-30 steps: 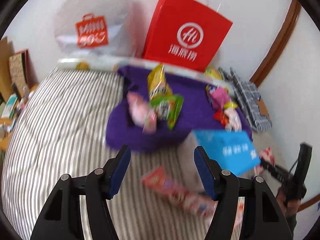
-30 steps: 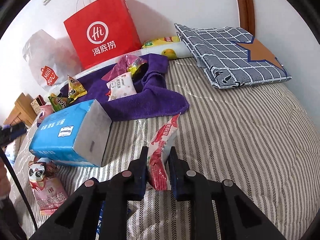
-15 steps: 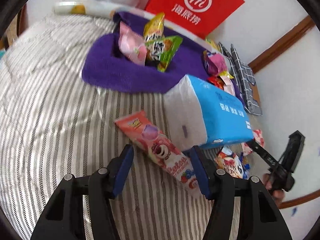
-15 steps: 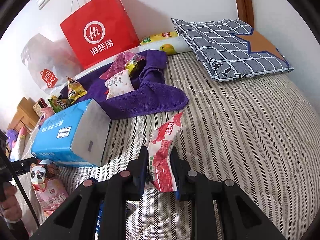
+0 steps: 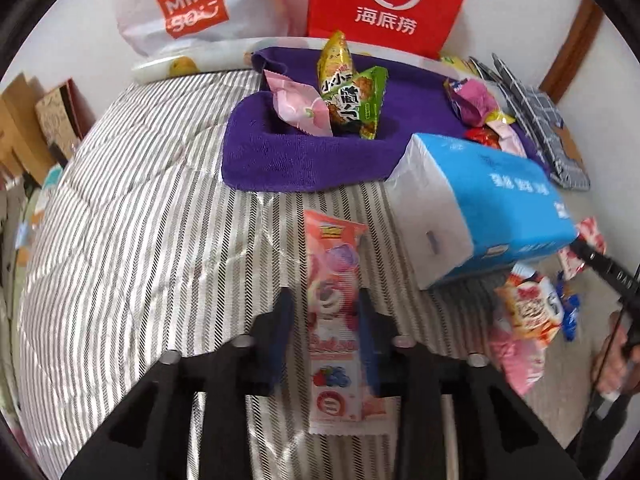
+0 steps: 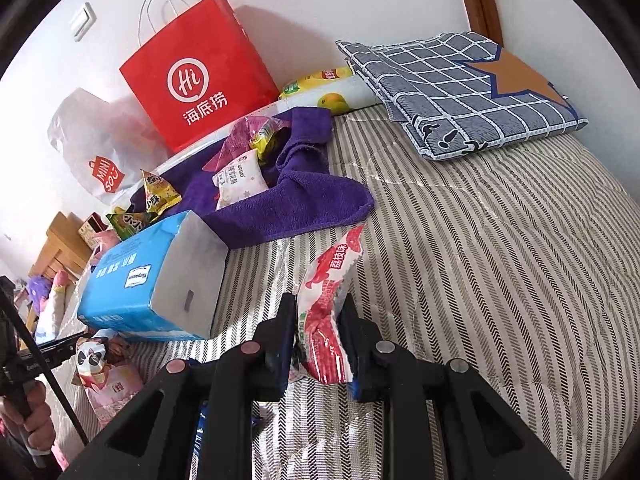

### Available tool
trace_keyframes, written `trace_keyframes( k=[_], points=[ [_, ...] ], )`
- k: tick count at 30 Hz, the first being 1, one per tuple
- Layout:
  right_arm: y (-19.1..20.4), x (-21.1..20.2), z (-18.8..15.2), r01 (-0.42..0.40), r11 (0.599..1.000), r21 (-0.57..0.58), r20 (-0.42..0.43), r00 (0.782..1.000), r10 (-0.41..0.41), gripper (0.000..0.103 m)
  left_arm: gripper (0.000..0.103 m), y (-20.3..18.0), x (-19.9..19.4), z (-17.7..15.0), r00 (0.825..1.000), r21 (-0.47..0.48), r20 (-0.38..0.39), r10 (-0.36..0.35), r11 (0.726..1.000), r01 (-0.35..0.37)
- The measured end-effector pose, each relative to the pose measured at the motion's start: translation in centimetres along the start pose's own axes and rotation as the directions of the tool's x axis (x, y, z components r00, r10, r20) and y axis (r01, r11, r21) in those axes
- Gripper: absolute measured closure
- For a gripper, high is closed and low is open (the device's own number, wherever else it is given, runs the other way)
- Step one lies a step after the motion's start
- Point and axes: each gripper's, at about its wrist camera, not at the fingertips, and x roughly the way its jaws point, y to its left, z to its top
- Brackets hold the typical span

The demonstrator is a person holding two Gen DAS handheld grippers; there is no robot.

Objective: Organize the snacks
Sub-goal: 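Lift the red strawberry bag with the right tool while the left grasps the pink Lotso stick candy, then carry the red strawberry bag and Lotso stick candy toward the purple towel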

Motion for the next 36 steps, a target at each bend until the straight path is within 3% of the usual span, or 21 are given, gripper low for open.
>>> trace_keyframes(
  k=[2,4,9,16,23,29,36],
  points=[
    [0.1,0.1,0.0,0.003,1.0,-0.005,-0.005,1.0,-0.003,0.082,0.068,-0.1,0.2,-0.3,0.999,0.026,0.031,0.034,0.999,-0.035],
    [0.2,0.1,0.0,0.003,1.0,-0.003,-0.005,1.0,-0.003,0.082,0.075,-0.6,0.5,-0.5,0.993,0.058,0.077,0.085,0.994,-0.09],
    [0.1,0.2,0.0,0.007,1.0,0.001,-0.008,1.0,-0.007,0.082,0.079,-1.4,1.0,-0.3,0.983,0.116,0.15,0.104,0.986,-0.122],
    [0.2,0.8,-0.1,0.03,1.0,0.0,-0.03,0.999,-0.03,0.079,0.077,-0.8,1.2,-0.1,0.988,0.082,0.143,0.061,0.994,-0.073],
    [-0.1,0.7,-0.1,0.01,1.0,0.029,-0.024,1.0,-0.01,0.079,0.076,-0.8,1.2,-0.1,0.988,0.078,0.144,0.062,0.994,-0.074],
    [1.3,1.1,-0.2,0.09,0.994,-0.054,-0.033,0.995,-0.092,0.079,0.077,-0.8,1.2,-0.1,0.988,0.072,0.144,0.056,0.995,-0.067],
    [1.4,1.2,-0.3,0.091,0.994,-0.054,-0.033,0.995,-0.093,0.079,0.076,-0.8,1.2,-0.1,0.988,0.073,0.144,0.056,0.995,-0.067]
  ],
)
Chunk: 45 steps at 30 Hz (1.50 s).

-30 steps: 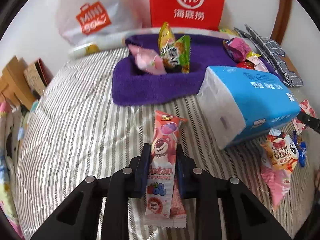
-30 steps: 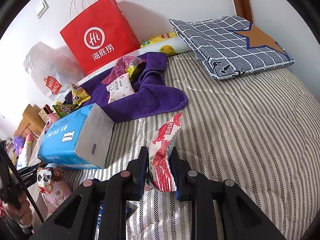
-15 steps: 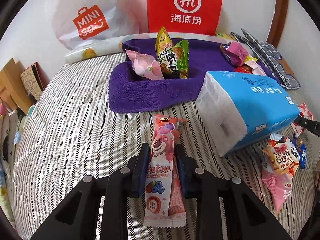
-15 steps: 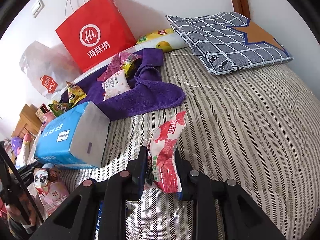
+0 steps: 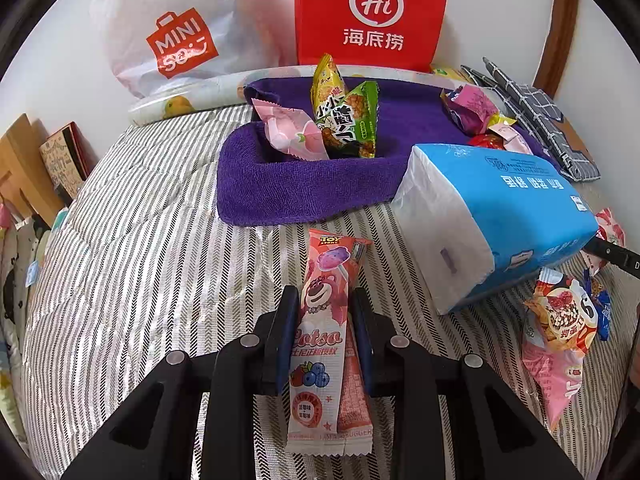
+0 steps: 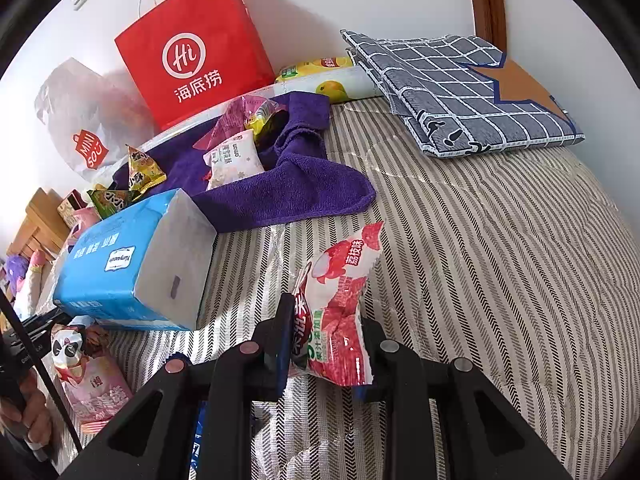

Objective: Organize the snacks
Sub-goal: 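Carry the red strawberry bag and Lotso stick candy toward the purple towel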

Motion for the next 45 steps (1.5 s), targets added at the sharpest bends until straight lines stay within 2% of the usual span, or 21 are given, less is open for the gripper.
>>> trace_keyframes(
  k=[18,23,27,32,35,45],
  points=[
    [0.0,0.0,0.0,0.004,1.0,0.0,0.0,1.0,-0.004,0.079,0.076,0.1,0.0,0.0,1.0,-0.001,0.001,-0.003,1.0,0.003],
    [-0.2,0.1,0.0,0.003,1.0,0.009,0.002,1.0,-0.003,0.082,0.078,0.3,-0.1,0.0,1.0,-0.014,0.004,-0.014,1.0,0.014],
    [-0.3,-0.3,0.0,0.003,1.0,0.018,0.021,1.0,-0.003,0.083,0.079,1.1,-0.3,-0.1,0.999,-0.052,0.009,-0.051,0.997,0.051],
    [-0.5,-2.0,-0.3,0.062,0.998,0.028,0.089,0.994,-0.064,0.084,0.08,1.2,-1.3,-0.5,0.993,-0.09,-0.005,-0.12,0.989,0.119],
    [-0.2,-3.1,-0.8,0.073,0.997,0.019,0.094,0.993,-0.074,0.084,0.08,0.6,-2.6,-0.8,0.993,-0.071,0.012,-0.116,0.991,0.116],
    [2.8,-8.3,-1.2,0.026,0.998,-0.052,0.163,0.986,-0.017,0.084,0.08,-1.6,-7.0,-0.4,0.978,-0.02,0.076,-0.195,0.98,0.197]
  ],
)
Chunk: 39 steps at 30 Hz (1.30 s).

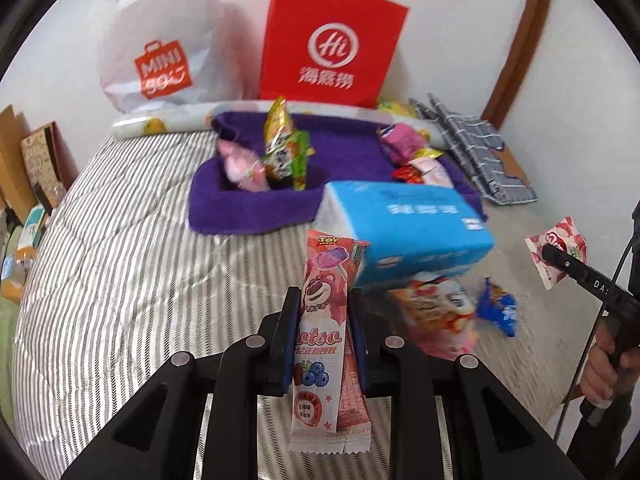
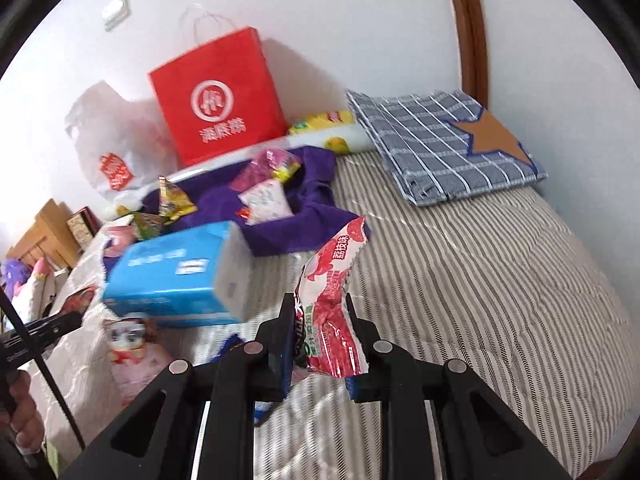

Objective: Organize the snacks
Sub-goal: 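Carry the red strawberry bag and Lotso stick candy toward the purple towel, then lower the red strawberry bag with the right tool while the left lowers the Lotso candy onto the towel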

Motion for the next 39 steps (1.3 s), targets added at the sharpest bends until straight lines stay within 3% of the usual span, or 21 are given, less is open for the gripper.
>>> trace_keyframes(
  k=[6,14,24,35,39],
  points=[
    [3.1,-1.7,0.6,-0.045,0.996,-0.082,0.033,0.998,0.048,0.084,0.08,-2.3,-1.0,1.1,0.999,0.044,0.035,-0.034,0.998,0.033],
    [6.2,-0.1,1.3,-0.118,0.984,-0.134,0.016,0.993,0.121,0.084,0.08,-4.4,-0.9,2.4,0.996,0.085,0.062,-0.065,0.995,0.059],
    [8.2,2.4,6.1,-0.171,0.973,-0.152,0.047,0.983,0.18,0.084,0.079,-2.4,1.2,7.5,0.994,0.009,0.079,-0.082,0.997,0.081],
    [9.6,7.5,12.8,-0.152,0.974,-0.167,0.051,0.985,0.162,0.084,0.079,0.0,3.7,13.9,0.988,-0.028,0.148,-0.033,0.999,0.038],
    [9.8,10.6,13.4,-0.14,0.976,-0.166,0.024,0.989,0.146,0.084,0.079,0.5,5.2,15.0,0.985,-0.019,0.173,0.0,1.0,0.003]
  ],
)
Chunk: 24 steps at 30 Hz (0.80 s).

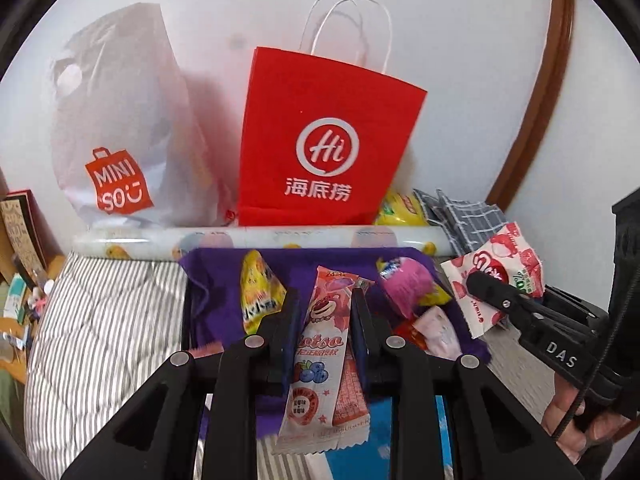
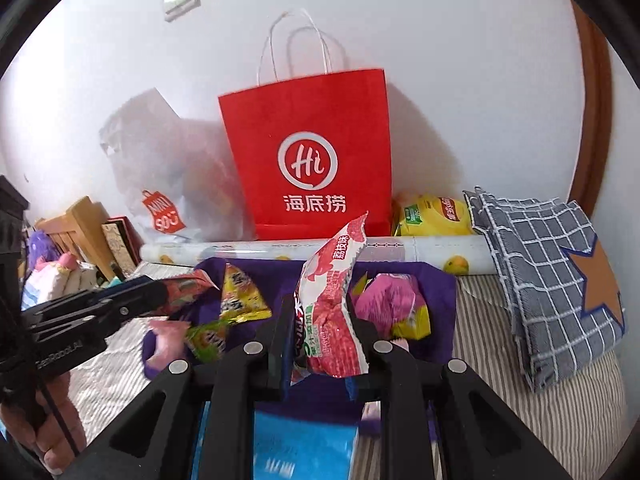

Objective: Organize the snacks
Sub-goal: 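Lower the red strawberry bag with the right tool while the left lowers the Lotso candy onto the towel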

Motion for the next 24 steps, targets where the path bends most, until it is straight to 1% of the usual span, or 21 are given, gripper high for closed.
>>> trace_keyframes(
  k=[3,5,6,9,13,21,24],
  points=[
    [-0.9,2.3,-1.1,-0.026,0.999,0.033,-0.033,0.999,0.027,0.084,0.079,0.7,1.5,-0.7,1.0,-0.006,-0.008,0.004,1.0,-0.004],
    [-1.4,3.6,-1.8,-0.024,0.999,0.044,-0.068,0.997,0.027,0.084,0.079,1.4,2.4,-1.3,1.0,-0.013,-0.026,0.005,1.0,-0.005],
    [-1.7,4.2,-2.3,-0.021,0.999,0.047,-0.087,0.996,0.025,0.084,0.079,1.8,2.9,-1.7,0.999,-0.028,-0.038,0.002,1.0,-0.003],
    [-2.0,5.0,-3.0,-0.012,0.999,0.048,-0.102,0.995,0.017,0.084,0.079,2.7,4.4,-2.6,0.996,-0.058,-0.088,-0.005,0.998,0.0],
    [-1.9,5.3,-3.6,-0.012,1.0,0.027,-0.114,0.993,0.015,0.084,0.079,2.8,4.8,-3.3,0.997,-0.048,-0.08,0.02,0.999,-0.024],
    [-1.5,4.9,-3.7,-0.034,0.999,0.02,-0.115,0.993,0.036,0.084,0.078,3.0,4.3,-3.3,0.998,-0.076,-0.07,0.002,0.997,-0.008],
    [-1.6,5.0,-3.8,-0.039,0.999,0.031,-0.114,0.993,0.042,0.084,0.078,2.9,4.5,-3.3,0.997,-0.074,-0.071,0.017,0.997,-0.022]
  ],
)
